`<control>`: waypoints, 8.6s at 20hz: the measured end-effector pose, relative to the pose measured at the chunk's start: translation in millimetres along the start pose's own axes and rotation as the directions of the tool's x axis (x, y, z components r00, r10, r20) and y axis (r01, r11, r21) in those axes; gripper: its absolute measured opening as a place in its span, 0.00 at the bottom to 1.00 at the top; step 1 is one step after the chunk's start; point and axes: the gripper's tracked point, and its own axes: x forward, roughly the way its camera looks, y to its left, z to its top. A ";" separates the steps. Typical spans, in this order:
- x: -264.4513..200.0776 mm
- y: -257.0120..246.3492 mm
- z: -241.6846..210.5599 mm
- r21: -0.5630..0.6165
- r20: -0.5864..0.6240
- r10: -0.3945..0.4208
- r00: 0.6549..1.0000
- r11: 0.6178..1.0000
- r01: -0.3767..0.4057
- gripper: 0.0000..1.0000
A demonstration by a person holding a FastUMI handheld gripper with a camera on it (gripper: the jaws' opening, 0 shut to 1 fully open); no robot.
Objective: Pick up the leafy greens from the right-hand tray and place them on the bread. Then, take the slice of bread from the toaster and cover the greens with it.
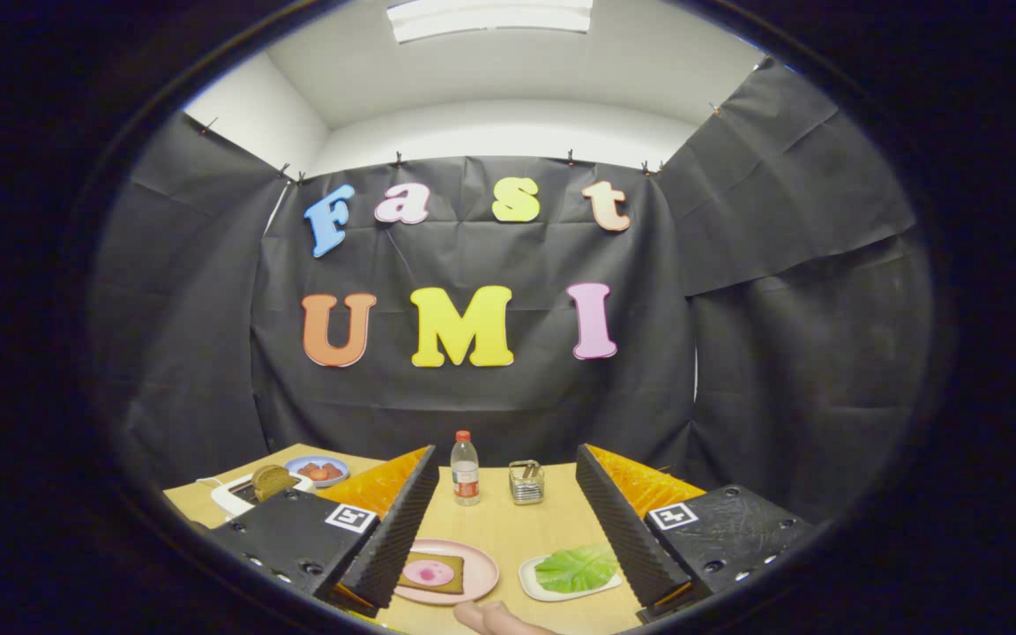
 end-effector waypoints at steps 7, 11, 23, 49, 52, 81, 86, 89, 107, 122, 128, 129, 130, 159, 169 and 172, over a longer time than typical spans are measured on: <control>11.1 -7.1 -10.8 -0.018 -0.030 -0.031 0.999 0.999 0.031 0.96; 16.1 -10.0 -7.5 -0.001 0.035 0.000 0.999 1.000 0.001 0.96; 78.6 -99.6 -102.9 0.069 -0.235 -0.097 0.967 0.991 0.116 0.96; 151.5 -172.9 -322.3 0.053 -0.780 -0.100 0.618 0.973 0.225 0.62; 154.0 -171.3 -317.0 0.026 -0.776 -0.117 0.620 0.976 0.216 0.32; 85.7 29.2 -173.0 -0.117 -0.524 -0.109 0.845 0.992 0.055 0.00; 79.8 90.8 -185.2 -0.111 -0.529 -0.043 0.847 0.994 -0.018 0.00; 77.0 127.1 -189.0 -0.098 -0.528 0.011 0.849 0.993 -0.073 0.00; 139.1 118.7 -284.2 0.011 -0.633 0.092 0.768 0.994 -0.110 0.00; 135.0 110.3 -292.5 0.057 -0.623 0.120 0.773 0.993 -0.108 0.97; 116.3 117.6 -272.1 -0.020 -0.605 0.056 0.794 0.996 -0.086 0.96; 112.0 122.7 -263.9 -0.028 -0.592 0.057 0.804 0.995 -0.091 0.96; 107.4 129.6 -254.2 -0.031 -0.576 0.059 0.816 0.995 -0.094 0.96; 113.0 353.5 -159.8 -0.002 -0.544 0.145 0.827 0.985 -0.174 0.98; 119.9 360.1 -188.8 -0.007 -0.627 0.107 0.772 0.990 -0.143 0.67; 114.3 360.3 -188.9 0.002 -0.640 0.114 0.760 0.989 -0.146 0.26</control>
